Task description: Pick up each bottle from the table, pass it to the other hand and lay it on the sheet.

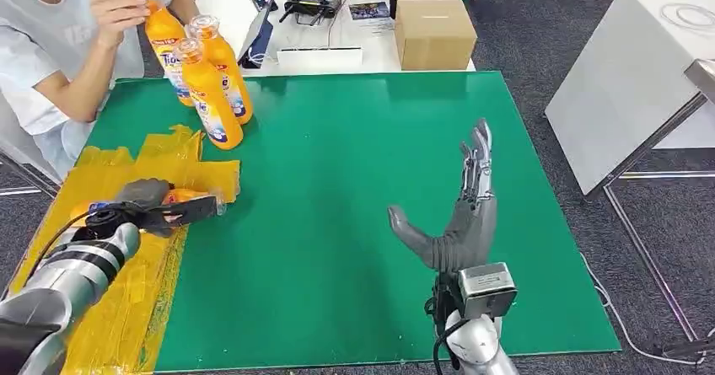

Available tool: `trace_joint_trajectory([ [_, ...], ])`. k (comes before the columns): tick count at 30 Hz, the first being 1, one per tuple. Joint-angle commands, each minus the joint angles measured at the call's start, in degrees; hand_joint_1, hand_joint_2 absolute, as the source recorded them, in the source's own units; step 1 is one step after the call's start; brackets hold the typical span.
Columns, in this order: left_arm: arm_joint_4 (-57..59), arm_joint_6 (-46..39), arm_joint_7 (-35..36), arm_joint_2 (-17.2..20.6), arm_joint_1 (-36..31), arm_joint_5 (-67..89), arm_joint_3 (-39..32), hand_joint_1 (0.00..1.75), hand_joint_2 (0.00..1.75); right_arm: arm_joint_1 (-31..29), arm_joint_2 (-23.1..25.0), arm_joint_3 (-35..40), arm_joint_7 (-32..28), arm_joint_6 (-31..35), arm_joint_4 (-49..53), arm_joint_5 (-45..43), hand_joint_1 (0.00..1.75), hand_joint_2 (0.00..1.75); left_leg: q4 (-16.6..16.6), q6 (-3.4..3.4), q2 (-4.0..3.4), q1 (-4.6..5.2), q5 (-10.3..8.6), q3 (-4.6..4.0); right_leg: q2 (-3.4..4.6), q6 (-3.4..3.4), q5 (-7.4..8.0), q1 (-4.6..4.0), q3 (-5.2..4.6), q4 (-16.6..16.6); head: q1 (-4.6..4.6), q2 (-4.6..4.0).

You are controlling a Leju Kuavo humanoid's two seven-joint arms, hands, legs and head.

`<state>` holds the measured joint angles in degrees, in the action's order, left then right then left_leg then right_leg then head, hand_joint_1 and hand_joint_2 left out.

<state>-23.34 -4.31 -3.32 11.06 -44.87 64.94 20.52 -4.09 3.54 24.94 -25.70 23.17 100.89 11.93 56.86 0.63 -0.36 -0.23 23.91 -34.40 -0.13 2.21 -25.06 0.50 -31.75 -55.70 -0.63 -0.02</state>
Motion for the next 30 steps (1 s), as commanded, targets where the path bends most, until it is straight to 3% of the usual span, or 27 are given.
trace_joint_trajectory([
  [1, 3.97, -5.32, -0.33, -3.70, 1.93, -1.55, -4.34, 0.00, 1.75, -3.59, -2.04, 2.39, 0.78, -1.52, -5.11, 0.48, 0.00, 1.75, -0.06, 0.00, -0.02, 0.00, 0.05, 0.18, 0.04, -0.01, -0.02, -0.01, 0.18, 0.08, 0.00, 0.00],
  [12, -2.84, -24.35, -7.49, -5.29, 6.10, -3.59, -7.74, 0.00, 1.75, -3.82, -3.16, 5.62, 0.49, -5.45, -4.85, 2.74, 0.00, 1.75, -0.04, 0.01, 0.08, -0.05, 0.11, 0.29, -0.01, -0.03, -0.08, -0.05, 0.33, 0.12, 0.02, 0.00],
  [18, -3.57, -25.53, -7.76, -5.40, 6.67, -3.52, -7.82, 0.00, 1.75, -3.71, -3.11, 5.67, 0.48, -5.43, -4.82, 2.75, 0.00, 1.75, -0.02, -0.01, 0.09, -0.05, 0.10, 0.24, -0.02, -0.03, -0.07, -0.04, 0.28, 0.09, 0.02, 0.00],
  [19, -4.91, -28.69, -8.09, -5.25, 7.36, -2.87, -7.81, 0.00, 1.75, -3.72, -3.16, 5.64, 0.41, -5.45, -4.83, 2.76, 0.00, 1.75, -0.02, -0.01, 0.09, -0.04, 0.06, 0.17, -0.02, -0.03, -0.04, -0.04, 0.20, 0.08, 0.00, 0.00],
  [21, -14.21, -35.69, -5.50, -4.36, 11.02, 4.36, -8.61, 0.00, 1.75, -3.54, -3.25, 5.81, 0.30, -5.56, -4.94, 2.68, 0.00, 1.75, -0.02, -0.01, 0.08, -0.06, 0.07, 0.18, 0.00, -0.04, -0.03, -0.05, 0.21, 0.09, 0.02, 0.00],
  [23, -36.85, -35.69, -5.21, -6.57, 21.75, 19.15, -17.07, 0.00, 1.75, -2.98, -3.98, 6.18, 0.30, -5.20, -5.53, 2.54, 0.00, 1.75, -0.05, 0.00, 0.01, -0.03, 0.07, 0.17, 0.06, -0.02, -0.01, -0.03, 0.16, 0.11, 0.00, 0.00],
  [25, -48.55, -35.69, -6.35, -7.86, 27.07, 22.12, -18.25, 0.00, 1.75, -1.98, -4.72, 6.00, 0.19, -4.98, -5.82, 2.23, 0.00, 1.75, -0.07, 0.02, 0.05, -0.02, 0.10, 0.20, 0.03, 0.00, -0.05, -0.03, 0.22, 0.16, 0.02, 0.00],
  [27, -51.81, -35.69, -8.22, -9.06, 29.24, 20.13, -18.15, 0.00, 1.75, -0.97, -5.07, 5.50, 0.15, -4.64, -5.61, 2.20, 0.00, 1.75, -0.05, 0.03, 0.02, 0.01, 0.08, 0.13, 0.01, 0.01, -0.04, 0.02, 0.12, 0.13, 0.00, 0.00],
  [29, -45.69, -35.69, -17.14, -12.70, 29.13, 5.29, -18.64, 0.00, 1.75, 0.43, -4.98, 4.54, -0.04, -4.35, -4.74, 2.41, 0.00, 1.75, -0.04, 0.05, 0.05, 0.02, 0.10, 0.14, -0.04, 0.02, -0.09, 0.06, 0.14, 0.14, 0.02, 0.00],
  [30, -45.64, -35.69, -17.04, -12.91, 29.03, 5.36, -18.40, 0.00, 1.75, 0.59, -5.05, 4.51, -0.04, -4.38, -4.58, 2.42, 0.00, 1.75, -0.06, 0.05, 0.05, 0.07, 0.09, 0.13, -0.04, 0.02, -0.08, 0.11, 0.11, 0.14, 0.02, 0.00],
])
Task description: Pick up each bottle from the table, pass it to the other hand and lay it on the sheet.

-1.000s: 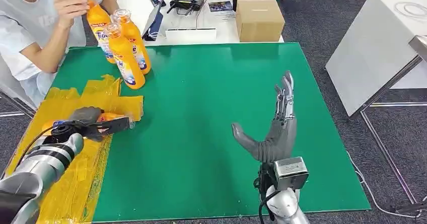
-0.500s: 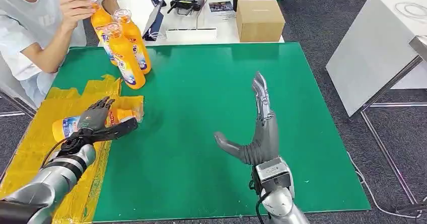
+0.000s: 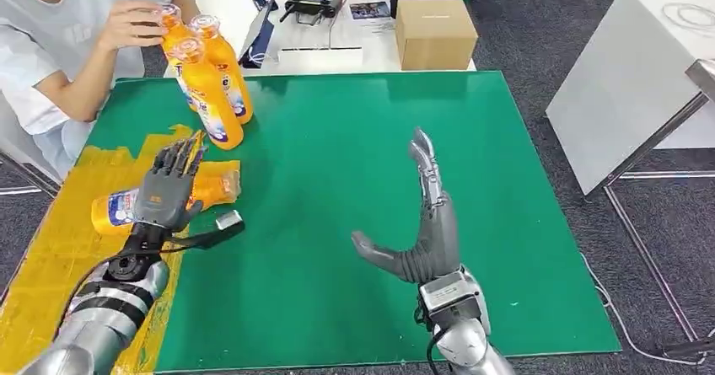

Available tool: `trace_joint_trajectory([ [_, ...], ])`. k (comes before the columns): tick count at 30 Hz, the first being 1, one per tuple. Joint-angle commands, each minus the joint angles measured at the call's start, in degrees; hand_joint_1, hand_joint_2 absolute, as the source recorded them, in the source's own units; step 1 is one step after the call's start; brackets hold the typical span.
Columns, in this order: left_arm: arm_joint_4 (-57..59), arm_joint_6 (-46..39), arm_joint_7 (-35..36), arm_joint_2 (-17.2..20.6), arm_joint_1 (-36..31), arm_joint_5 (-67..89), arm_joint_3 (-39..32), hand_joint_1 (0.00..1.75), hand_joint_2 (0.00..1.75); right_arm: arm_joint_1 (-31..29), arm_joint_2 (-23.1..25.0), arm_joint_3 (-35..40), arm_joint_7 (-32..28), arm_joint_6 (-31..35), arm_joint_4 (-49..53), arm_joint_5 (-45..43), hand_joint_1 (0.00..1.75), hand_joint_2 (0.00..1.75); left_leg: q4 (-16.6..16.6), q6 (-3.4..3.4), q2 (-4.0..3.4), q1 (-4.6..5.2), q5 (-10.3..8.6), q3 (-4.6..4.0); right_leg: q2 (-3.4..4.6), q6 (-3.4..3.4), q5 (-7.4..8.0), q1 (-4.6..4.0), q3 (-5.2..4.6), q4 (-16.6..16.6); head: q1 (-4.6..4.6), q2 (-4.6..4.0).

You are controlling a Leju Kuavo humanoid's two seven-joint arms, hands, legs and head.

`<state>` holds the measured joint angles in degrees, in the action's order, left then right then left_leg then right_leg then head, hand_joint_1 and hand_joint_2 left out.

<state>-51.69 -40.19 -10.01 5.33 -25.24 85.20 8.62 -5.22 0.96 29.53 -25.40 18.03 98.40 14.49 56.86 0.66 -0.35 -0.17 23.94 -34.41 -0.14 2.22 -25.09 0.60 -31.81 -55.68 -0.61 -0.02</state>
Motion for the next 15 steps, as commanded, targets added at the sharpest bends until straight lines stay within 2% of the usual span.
trace_joint_trajectory([
  [1, -17.44, 0.19, -9.81, -7.66, 9.40, -14.24, -6.19, 0.00, 1.75, 1.88, -2.55, -0.09, -0.34, 0.70, -1.79, -0.12, 0.00, 1.75, -0.07, 0.03, 0.00, -0.03, 0.15, 0.32, 0.01, -0.01, -0.09, -0.03, 0.37, 0.19, 0.00, 0.00],
  [2, -16.76, 6.75, -12.93, -6.84, 8.99, -30.96, -1.48, 0.00, 1.75, 2.84, -1.93, -1.20, -0.07, 0.32, -0.87, -0.33, 0.00, 1.75, -0.06, 0.01, -0.02, 0.01, 0.11, 0.16, 0.02, -0.01, -0.05, -0.01, 0.21, 0.13, 0.00, 0.00],
  [3, -20.10, 10.95, -14.42, -5.95, 10.03, -40.65, 1.73, 0.00, 1.75, 3.80, -1.83, -2.01, 0.33, -0.76, -0.01, -0.55, 0.00, 1.75, -0.04, 0.03, 0.11, 0.07, 0.08, 0.08, -0.10, -0.02, -0.06, 0.04, 0.15, 0.08, -0.02, 0.00],
  [5, -26.48, 18.82, -15.21, -5.30, 13.43, -52.98, 4.43, 0.00, 1.75, 5.63, -2.14, -3.62, 0.84, -3.31, 0.96, -2.27, 0.00, 1.75, 0.00, 0.02, 0.10, 0.02, 0.08, -0.01, -0.09, -0.03, -0.03, -0.02, 0.06, 0.09, 0.00, 0.00],
  [10, -28.20, 18.55, -14.72, -4.60, 14.76, -53.35, 5.24, 0.00, 1.75, 6.29, -2.24, -4.33, 0.19, -3.94, 0.96, -2.49, 0.00, 1.75, 0.01, 0.02, 0.05, 0.00, 0.19, 0.17, -0.03, -0.04, -0.11, -0.05, 0.24, 0.11, -0.02, 0.00],
  [12, -31.46, 27.49, -16.74, -5.59, 17.73, -66.26, 4.60, 0.00, 1.75, 7.70, -2.14, -5.65, 1.23, -6.20, 0.97, -4.36, 0.00, 1.75, -0.01, 0.03, 0.06, 0.02, 0.12, 0.07, -0.04, -0.02, -0.07, -0.01, 0.12, 0.07, 0.00, 0.00],
  [15, -37.06, 30.57, -17.02, -6.15, 23.95, -71.11, 5.90, 0.00, 1.75, 10.85, -2.70, -7.95, 1.85, -8.21, 1.24, -5.82, 0.00, 1.75, -0.08, 0.04, -0.05, 0.03, 0.15, 0.18, 0.06, -0.01, -0.06, 0.00, 0.20, 0.14, -0.02, 0.00],
])
